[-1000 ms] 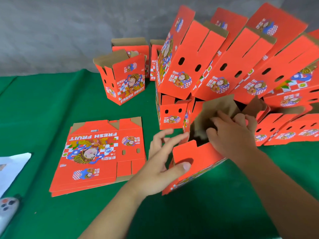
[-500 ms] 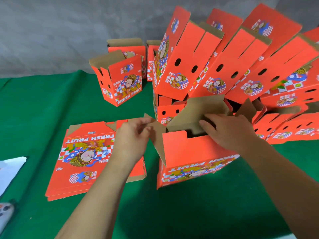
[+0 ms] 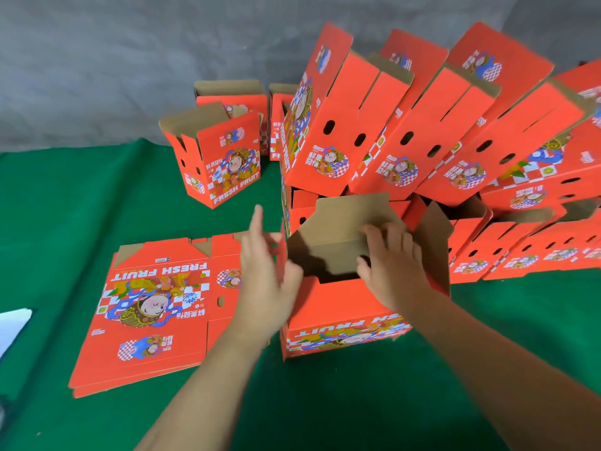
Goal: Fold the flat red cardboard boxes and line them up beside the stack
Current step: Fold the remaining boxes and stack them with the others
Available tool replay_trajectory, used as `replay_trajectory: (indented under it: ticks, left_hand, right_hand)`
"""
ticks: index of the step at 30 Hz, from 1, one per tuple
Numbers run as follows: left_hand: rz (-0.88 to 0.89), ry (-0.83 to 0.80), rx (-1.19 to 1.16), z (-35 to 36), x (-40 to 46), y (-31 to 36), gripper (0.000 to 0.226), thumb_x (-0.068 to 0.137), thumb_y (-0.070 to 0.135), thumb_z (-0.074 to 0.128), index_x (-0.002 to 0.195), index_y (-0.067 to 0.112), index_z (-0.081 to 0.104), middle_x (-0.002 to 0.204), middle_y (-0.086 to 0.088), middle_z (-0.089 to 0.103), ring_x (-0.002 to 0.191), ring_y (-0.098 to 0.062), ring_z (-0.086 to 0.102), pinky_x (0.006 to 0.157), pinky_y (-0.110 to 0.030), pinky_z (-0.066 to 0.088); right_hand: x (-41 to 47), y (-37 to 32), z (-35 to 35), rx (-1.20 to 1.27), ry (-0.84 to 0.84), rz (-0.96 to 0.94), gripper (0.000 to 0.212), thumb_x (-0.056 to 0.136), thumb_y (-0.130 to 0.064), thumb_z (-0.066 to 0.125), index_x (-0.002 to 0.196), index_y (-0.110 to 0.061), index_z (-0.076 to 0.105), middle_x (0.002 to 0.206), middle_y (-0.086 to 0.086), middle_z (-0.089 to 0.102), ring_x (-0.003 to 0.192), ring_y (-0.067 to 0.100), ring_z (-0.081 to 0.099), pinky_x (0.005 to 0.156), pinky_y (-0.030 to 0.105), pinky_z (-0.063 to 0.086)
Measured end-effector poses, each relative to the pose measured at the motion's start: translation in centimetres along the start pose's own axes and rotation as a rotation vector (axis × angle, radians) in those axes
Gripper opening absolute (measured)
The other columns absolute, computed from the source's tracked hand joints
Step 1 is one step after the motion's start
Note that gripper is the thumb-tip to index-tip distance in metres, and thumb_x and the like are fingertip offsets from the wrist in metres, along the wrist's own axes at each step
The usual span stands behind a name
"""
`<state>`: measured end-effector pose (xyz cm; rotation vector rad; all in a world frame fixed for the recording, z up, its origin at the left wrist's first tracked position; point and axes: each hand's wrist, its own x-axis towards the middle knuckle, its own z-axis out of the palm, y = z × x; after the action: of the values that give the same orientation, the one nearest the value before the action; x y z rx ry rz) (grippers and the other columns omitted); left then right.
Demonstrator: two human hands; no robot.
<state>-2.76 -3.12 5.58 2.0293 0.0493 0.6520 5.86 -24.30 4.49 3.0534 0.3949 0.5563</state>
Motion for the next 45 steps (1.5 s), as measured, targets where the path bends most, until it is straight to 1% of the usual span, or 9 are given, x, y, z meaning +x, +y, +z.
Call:
replay_trajectory:
  ticks: [6, 13, 16, 20, 25, 31, 36, 39, 45]
  left_hand:
    - [0.223, -0.474, 0.503, 2.2, -0.3, -0.1, 0.055, 0.095, 0.029, 0.058, 0.149, 0.032, 0.05, 0.158, 0.004, 0.035, 0.146, -0.024, 0.029, 0.118, -0.037, 0.019]
    - [0.101, -0.313, 0.653, 2.9, 1.3, -1.1, 0.039, 0.106, 0.047, 0.036, 0.138, 0.037, 0.056, 0.132, 0.014, 0.056, 0.109, -0.024, 0.043, 0.092, -0.039, 0.028]
    - [0.056, -0.224, 0.623, 3.1, 2.5, -1.4, 0.036, 0.102, 0.032, 0.053, 0.138, 0.035, 0.057, 0.131, 0.007, 0.058, 0.106, -0.027, 0.043, 0.088, -0.039, 0.026]
    - [0.069, -0.119, 0.568, 4.3, 2.1, -1.4, 0.045, 0.091, 0.027, 0.068, 0.136, 0.029, 0.063, 0.127, -0.003, 0.053, 0.113, -0.033, 0.047, 0.095, -0.043, 0.033]
    - [0.039, -0.097, 0.389, 4.6, 2.6, -1.5, 0.057, 0.084, 0.031, 0.075, 0.136, 0.016, 0.055, 0.151, -0.013, 0.043, 0.141, -0.036, 0.038, 0.114, -0.049, 0.03]
    - [0.023, -0.153, 0.234, 4.4, 2.3, -0.9, 0.065, 0.101, 0.072, 0.023, 0.136, 0.03, 0.057, 0.122, 0.006, 0.062, 0.112, -0.024, 0.053, 0.1, -0.043, 0.036]
    - [-0.106, -0.168, 0.226, 4.3, 3.2, -0.9, 0.056, 0.082, 0.071, 0.038, 0.11, 0.038, 0.073, 0.111, 0.012, 0.055, 0.115, -0.018, 0.049, 0.102, -0.037, 0.031]
    - [-0.061, -0.224, 0.361, 4.5, 3.2, -1.2, 0.052, 0.075, 0.065, 0.062, 0.12, 0.041, 0.067, 0.116, 0.012, 0.047, 0.12, -0.018, 0.043, 0.108, -0.036, 0.028]
    - [-0.057, -0.338, 0.616, 5.3, 4.0, -1.8, 0.082, 0.088, 0.069, 0.066, 0.158, 0.042, 0.034, 0.141, 0.001, 0.044, 0.133, -0.027, 0.037, 0.11, -0.042, 0.031]
  right_hand:
    - [0.7, 1.1, -0.6, 0.224, -0.089, 0.053, 0.043, 0.085, -0.024, 0.069, 0.126, -0.015, 0.059, 0.133, 0.015, 0.046, 0.116, 0.04, 0.048, 0.095, 0.046, 0.043]
    - [-2.2, 3.8, -1.5, 0.437, 0.518, 0.158, 0.057, 0.085, -0.026, 0.063, 0.141, -0.02, 0.052, 0.144, 0.012, 0.044, 0.131, 0.038, 0.04, 0.115, 0.046, 0.023]
    - [-2.2, 5.3, -0.7, 0.586, 0.279, 0.358, 0.076, 0.087, -0.015, 0.06, 0.157, -0.02, 0.03, 0.146, 0.015, 0.044, 0.13, 0.037, 0.043, 0.112, 0.049, 0.031]
    - [-2.4, 6.4, 0.5, 0.678, 0.1, 0.216, 0.054, 0.093, -0.006, 0.054, 0.146, -0.018, 0.057, 0.136, 0.002, 0.054, 0.12, 0.025, 0.057, 0.099, 0.03, 0.042]
    - [-3.5, 7.9, 1.2, 0.716, -0.051, 0.205, 0.048, 0.096, -0.047, 0.064, 0.139, -0.025, 0.063, 0.135, -0.012, 0.043, 0.112, 0.008, 0.054, 0.097, 0.027, 0.041]
    - [-1.1, 7.8, 0.6, 0.819, -0.047, 0.432, 0.038, 0.106, -0.05, 0.043, 0.081, -0.023, 0.055, 0.1, 0.002, 0.047, 0.096, 0.021, 0.048, 0.089, 0.038, 0.037]
    - [0.9, 6.8, -0.2, 0.963, -0.172, 0.559, 0.096, 0.064, -0.096, 0.039, 0.127, -0.024, 0.046, 0.133, 0.009, 0.049, 0.124, 0.026, 0.049, 0.102, 0.042, 0.039]
    - [2.4, 7.1, -0.7, 0.956, -0.376, 0.544, 0.135, 0.041, -0.111, 0.031, 0.158, -0.043, 0.026, 0.164, 0.007, 0.028, 0.151, 0.027, 0.026, 0.122, 0.047, 0.018]
    - [1.0, 7.5, 0.1, 0.594, -0.487, 0.38, 0.134, 0.045, -0.093, 0.071, 0.153, -0.05, 0.004, 0.134, 0.006, 0.035, 0.121, 0.036, 0.053, 0.103, 0.051, 0.048]
